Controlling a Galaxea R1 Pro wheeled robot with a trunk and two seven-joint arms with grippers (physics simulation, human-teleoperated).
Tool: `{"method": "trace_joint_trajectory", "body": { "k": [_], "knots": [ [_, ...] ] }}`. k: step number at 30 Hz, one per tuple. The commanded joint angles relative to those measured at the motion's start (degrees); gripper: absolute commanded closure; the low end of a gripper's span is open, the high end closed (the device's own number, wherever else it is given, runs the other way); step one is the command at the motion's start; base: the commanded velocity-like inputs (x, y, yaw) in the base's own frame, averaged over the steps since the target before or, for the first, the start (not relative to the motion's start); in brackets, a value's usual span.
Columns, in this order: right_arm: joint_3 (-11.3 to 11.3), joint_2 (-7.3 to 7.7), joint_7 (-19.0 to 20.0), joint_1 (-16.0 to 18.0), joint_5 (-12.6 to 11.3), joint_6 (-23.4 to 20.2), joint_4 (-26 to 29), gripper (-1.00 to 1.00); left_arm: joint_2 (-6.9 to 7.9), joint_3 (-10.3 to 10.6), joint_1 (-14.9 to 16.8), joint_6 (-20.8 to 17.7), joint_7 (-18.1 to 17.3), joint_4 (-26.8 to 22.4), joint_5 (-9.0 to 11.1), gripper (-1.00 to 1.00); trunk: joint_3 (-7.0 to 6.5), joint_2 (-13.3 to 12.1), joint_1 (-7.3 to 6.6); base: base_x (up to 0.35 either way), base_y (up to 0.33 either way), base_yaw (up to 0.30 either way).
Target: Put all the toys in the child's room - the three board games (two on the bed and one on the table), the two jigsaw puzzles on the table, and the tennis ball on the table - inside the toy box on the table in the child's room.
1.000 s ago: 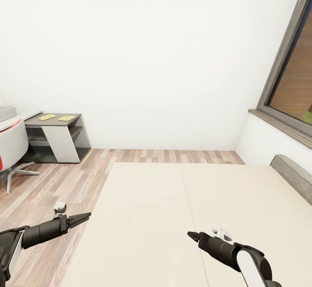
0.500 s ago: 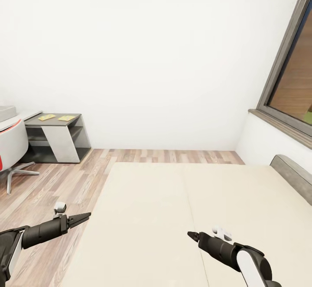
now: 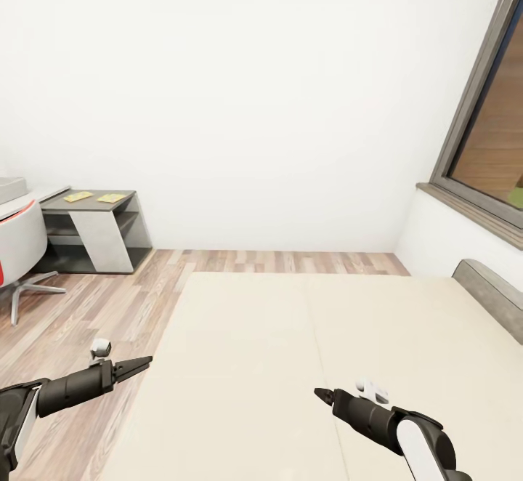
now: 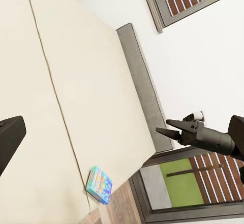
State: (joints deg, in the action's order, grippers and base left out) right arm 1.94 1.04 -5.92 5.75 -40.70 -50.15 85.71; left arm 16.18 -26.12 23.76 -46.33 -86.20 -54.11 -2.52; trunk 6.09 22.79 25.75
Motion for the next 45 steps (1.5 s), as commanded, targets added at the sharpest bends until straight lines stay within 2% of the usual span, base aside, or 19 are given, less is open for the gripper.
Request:
{"method": "trace_joint_trajectory", "body": {
  "k": [1,45],
  "knots": [
    [0.00,0.01,-0.59,0.05,-0.63,-0.21,0.07,-1.00,-0.01,-0.08,0.06,-0.60,-0.37,-0.03,-0.28,-1.00,0.13,0.13,0.04,0.000,-0.080,0.000],
    [-0.09,-0.16,-0.68,0.05,-0.77,-0.16,0.01,-1.00,-0.01,-0.08,0.06,-0.60,-0.46,-0.03,-0.23,-1.00,0.13,0.13,0.04,0.000,-0.144,0.000]
  ]
}}
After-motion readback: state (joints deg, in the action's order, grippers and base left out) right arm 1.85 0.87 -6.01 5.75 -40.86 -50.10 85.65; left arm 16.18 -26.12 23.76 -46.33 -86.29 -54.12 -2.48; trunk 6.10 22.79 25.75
